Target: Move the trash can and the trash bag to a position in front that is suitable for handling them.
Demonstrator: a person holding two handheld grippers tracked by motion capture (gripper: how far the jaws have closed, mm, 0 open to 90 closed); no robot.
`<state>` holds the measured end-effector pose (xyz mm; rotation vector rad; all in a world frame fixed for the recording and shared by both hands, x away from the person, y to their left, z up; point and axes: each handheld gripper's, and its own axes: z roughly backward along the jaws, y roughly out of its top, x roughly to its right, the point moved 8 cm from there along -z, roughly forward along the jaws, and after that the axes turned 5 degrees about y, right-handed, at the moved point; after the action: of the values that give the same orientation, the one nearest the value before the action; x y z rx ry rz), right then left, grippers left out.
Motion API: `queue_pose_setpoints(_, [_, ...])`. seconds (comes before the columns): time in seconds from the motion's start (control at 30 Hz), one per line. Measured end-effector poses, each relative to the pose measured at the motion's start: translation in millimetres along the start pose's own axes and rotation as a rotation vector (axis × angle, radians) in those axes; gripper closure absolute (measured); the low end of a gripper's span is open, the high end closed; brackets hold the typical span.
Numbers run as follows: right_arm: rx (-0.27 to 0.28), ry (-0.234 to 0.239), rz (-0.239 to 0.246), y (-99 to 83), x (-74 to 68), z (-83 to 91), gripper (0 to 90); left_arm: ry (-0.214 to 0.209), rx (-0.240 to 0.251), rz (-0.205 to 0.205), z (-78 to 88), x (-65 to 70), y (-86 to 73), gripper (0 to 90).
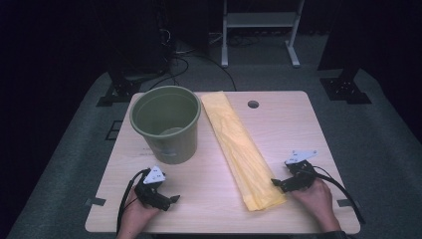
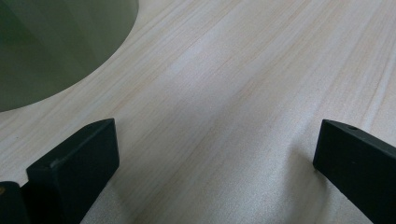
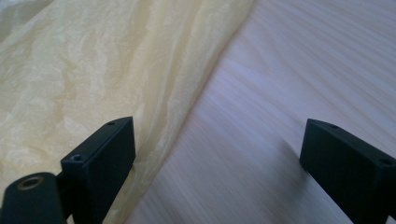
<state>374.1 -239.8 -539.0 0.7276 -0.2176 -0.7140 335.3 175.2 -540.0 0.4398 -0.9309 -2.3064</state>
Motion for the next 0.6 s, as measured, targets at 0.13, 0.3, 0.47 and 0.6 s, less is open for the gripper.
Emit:
queue_pose_setpoints(0.13, [-0.003,-0.022,-0.036,-9.6,12.2,9.5,9.3,0.0,0.0,0.0,0.0,0.0,0.0,0.0])
queue_pose_setpoints(0.3, [0.0,-0.033,-0.009,-3.9,7.3,16.0,9.3,0.0,0.0,0.0,0.0,0.0,0.0,0.0])
queue_pose_setpoints(0.47, [0.026,0.012,0.032,15.2,-13.4,14.8,9.3,0.0,0.0,0.0,0.0,0.0,0.0,0.0])
queue_pose_setpoints(0.6, [0.055,0.065,0.053,34.0,-32.6,7.7,9.4,0.0,0.0,0.0,0.0,0.0,0.0,0.0])
